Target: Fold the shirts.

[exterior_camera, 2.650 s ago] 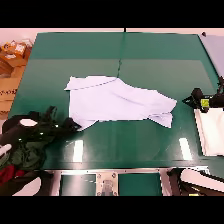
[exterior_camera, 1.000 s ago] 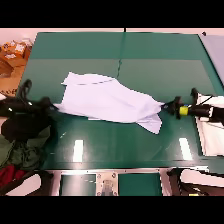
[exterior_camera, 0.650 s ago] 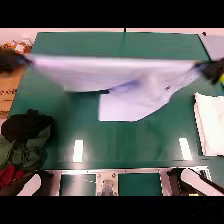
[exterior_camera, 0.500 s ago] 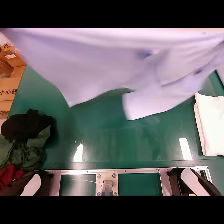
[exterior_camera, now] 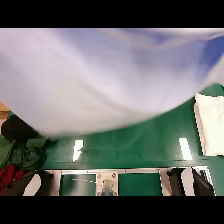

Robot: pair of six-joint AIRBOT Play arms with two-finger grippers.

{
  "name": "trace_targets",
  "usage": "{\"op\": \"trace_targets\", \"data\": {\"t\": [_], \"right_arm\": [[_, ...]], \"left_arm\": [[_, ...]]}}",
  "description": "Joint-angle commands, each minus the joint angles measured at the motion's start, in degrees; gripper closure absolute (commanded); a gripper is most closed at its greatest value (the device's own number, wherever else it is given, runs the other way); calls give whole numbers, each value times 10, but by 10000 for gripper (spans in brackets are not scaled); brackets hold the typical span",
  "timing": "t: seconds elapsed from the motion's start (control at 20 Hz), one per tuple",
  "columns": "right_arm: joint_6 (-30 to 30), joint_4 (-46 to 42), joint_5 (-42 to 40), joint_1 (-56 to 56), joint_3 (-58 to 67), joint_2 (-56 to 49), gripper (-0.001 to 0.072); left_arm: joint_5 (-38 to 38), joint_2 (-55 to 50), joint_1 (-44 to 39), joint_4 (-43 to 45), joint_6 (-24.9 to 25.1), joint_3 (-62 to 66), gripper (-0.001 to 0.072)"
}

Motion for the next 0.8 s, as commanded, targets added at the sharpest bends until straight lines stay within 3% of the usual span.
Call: {"op": "trace_targets", "data": {"t": [0.0, 0.25, 0.4, 0.75], "right_arm": [[1, -7, -11, -2, -22, -23, 701], [-47, -16, -10, 103, -128, -136, 701], [-75, -35, -24, 183, -173, -249, 701], [-92, -37, -62, 250, -184, -547, 701]], "left_arm": [[18, -37, 0, 24, -2, -32, 683], [11, -187, -8, -42, 13, -86, 683], [15, -303, -70, -42, 44, -117, 683], [127, -552, -168, -26, 50, -133, 683]]}}
